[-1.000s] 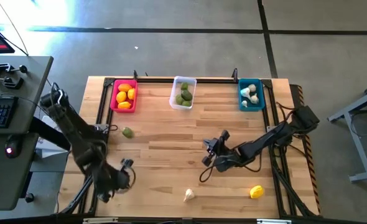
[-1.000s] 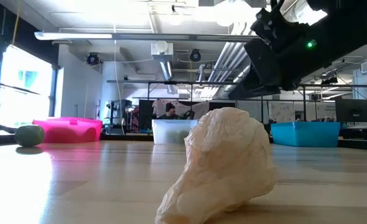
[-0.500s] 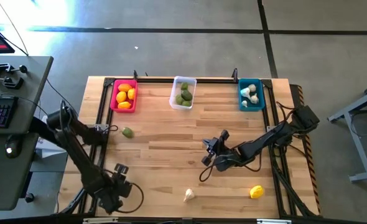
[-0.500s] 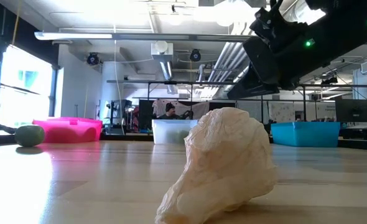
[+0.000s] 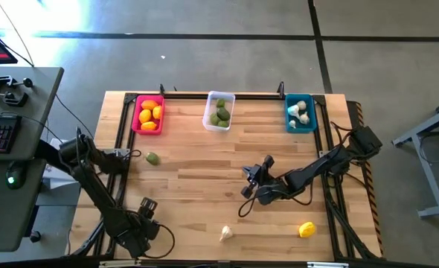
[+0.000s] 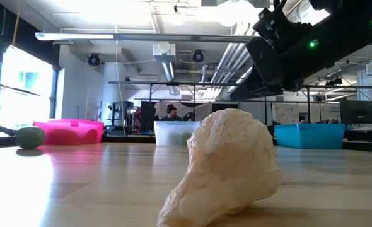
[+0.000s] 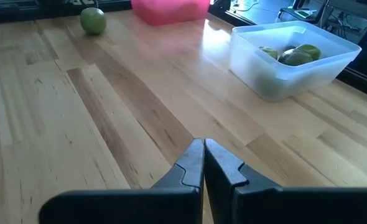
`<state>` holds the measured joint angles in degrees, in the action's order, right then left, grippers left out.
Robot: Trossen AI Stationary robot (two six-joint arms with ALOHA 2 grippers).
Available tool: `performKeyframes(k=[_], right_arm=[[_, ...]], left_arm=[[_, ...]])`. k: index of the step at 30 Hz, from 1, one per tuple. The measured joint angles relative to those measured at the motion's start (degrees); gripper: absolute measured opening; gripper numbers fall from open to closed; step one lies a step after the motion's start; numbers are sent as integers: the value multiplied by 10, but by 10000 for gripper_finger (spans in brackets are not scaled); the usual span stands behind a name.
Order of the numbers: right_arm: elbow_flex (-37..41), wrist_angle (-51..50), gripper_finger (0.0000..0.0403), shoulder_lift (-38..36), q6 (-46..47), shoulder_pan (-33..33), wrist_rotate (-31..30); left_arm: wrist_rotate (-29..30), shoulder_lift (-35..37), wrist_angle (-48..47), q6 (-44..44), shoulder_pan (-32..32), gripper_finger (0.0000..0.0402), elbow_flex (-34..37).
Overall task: Sort produce into baskets
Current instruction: Put the garlic into the blue bin
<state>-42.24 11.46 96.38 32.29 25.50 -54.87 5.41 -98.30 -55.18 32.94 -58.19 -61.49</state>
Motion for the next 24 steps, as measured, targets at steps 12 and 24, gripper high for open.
performKeyframes(k=[12,24], right_arm=[[0,-7,0,0,3,0,0],[0,-3,0,0,3,0,1]], left_arm=[[1,6,70,-1,-7,130,49],[115,117,140,-33,14,82,96]])
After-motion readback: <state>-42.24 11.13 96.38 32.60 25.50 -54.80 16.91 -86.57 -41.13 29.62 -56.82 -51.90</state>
